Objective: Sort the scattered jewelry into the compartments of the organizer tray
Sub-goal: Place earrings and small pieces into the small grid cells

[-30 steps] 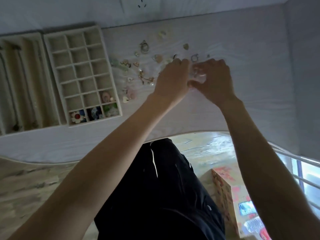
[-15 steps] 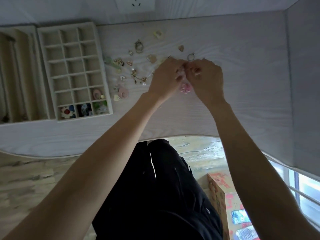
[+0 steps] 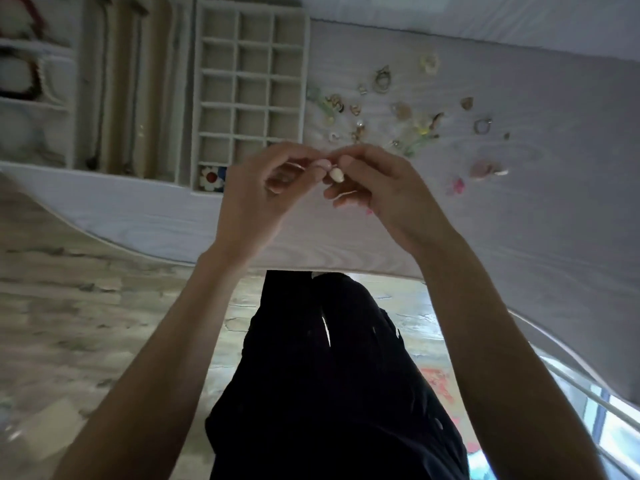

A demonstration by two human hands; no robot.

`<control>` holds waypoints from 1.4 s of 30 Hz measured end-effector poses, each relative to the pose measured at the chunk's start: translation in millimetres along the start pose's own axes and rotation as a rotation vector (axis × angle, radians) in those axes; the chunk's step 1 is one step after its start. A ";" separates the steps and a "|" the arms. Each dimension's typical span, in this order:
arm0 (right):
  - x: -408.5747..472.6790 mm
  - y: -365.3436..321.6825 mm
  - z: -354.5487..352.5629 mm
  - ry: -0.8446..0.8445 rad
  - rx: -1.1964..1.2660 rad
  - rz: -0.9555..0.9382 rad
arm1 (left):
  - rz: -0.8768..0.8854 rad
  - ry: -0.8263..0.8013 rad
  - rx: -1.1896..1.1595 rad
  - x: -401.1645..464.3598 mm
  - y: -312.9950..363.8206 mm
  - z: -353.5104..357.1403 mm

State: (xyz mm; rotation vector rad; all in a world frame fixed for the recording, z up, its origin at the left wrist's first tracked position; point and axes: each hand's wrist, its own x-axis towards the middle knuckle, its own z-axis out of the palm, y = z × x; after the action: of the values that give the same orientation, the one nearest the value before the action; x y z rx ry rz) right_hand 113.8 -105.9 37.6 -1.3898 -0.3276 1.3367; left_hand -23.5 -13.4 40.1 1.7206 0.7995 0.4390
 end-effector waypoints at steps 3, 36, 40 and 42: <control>18.0 8.3 19.5 0.003 -0.270 -0.091 | -0.086 0.143 -0.031 -3.4 -19.1 -16.1; 73.2 29.7 35.8 0.295 -1.058 -0.430 | 0.212 0.111 0.872 41.5 -67.9 -35.6; 71.3 31.8 35.8 0.286 -1.063 -0.436 | 0.184 0.142 0.933 43.9 -65.0 -32.8; 69.2 33.8 34.4 0.283 -1.085 -0.448 | 0.170 0.161 0.959 42.8 -63.4 -32.6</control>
State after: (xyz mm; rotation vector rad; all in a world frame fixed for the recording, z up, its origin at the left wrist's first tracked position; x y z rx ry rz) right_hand 91.7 -44.9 -16.4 -2.1701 -1.2045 0.5303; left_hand -32.9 48.2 -15.0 2.6793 1.0787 0.3219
